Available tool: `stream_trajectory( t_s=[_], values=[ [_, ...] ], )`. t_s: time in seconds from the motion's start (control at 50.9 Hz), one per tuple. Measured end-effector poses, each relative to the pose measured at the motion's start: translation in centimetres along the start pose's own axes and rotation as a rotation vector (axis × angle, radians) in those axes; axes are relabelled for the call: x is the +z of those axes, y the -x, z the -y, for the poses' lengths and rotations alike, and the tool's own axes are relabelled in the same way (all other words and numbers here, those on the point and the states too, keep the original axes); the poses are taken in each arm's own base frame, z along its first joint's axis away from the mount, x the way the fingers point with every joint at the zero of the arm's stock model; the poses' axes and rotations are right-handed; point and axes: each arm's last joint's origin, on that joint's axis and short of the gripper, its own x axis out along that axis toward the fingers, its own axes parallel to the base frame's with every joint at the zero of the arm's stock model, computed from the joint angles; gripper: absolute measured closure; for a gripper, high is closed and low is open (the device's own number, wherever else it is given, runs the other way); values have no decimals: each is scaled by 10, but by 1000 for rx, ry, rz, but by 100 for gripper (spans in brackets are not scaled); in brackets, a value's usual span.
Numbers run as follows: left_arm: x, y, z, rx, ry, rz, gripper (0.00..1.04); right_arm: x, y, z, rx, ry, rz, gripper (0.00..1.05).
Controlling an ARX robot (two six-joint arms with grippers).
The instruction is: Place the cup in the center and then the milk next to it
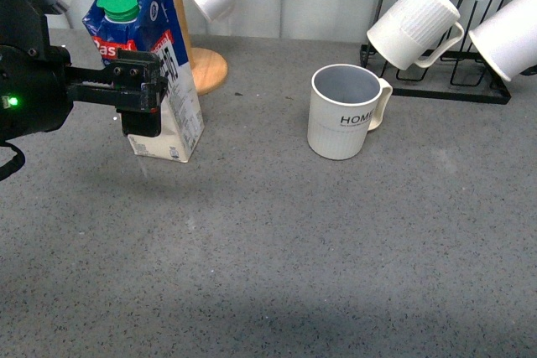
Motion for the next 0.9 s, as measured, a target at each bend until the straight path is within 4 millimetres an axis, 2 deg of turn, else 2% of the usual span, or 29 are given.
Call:
stream_trajectory(
  t_s=[0.295, 0.708, 0.806, 0.904],
  values=[
    [8, -18, -9, 33, 7, 14, 6, 0, 0, 0, 0, 0, 0, 9],
    [15, -30, -13, 40, 12, 15, 7, 0, 0, 0, 0, 0, 0, 9],
    [16, -30, -13, 39, 14, 15, 25, 0, 0, 0, 0, 0, 0, 9],
    [16, -30, -13, 39, 14, 15, 37, 0, 0, 0, 0, 0, 0, 9]
  ],
)
